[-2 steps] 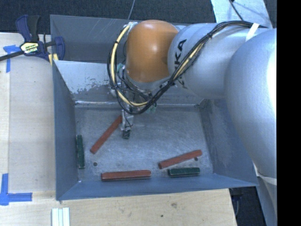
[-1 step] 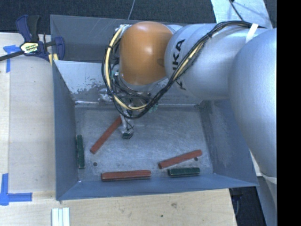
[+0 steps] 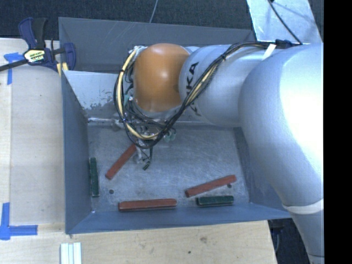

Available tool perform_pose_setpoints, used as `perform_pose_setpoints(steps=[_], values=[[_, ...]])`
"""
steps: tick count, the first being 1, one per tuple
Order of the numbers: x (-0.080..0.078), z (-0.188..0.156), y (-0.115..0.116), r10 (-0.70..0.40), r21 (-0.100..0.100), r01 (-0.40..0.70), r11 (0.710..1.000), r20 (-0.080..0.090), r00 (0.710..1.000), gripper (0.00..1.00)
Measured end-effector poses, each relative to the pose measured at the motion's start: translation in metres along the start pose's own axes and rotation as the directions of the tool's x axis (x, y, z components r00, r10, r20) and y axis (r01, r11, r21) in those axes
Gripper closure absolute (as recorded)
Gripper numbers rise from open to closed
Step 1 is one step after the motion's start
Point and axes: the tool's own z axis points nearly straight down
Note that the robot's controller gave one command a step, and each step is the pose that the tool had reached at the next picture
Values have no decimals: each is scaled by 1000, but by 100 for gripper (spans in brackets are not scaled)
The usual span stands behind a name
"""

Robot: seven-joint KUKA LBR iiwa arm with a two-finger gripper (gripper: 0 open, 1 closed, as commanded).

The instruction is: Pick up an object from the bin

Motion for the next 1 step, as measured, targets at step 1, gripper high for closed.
perform_pose_setpoints(steps=[1], values=[[-2, -5, 0, -202, 3, 202, 979, 8, 979, 100]])
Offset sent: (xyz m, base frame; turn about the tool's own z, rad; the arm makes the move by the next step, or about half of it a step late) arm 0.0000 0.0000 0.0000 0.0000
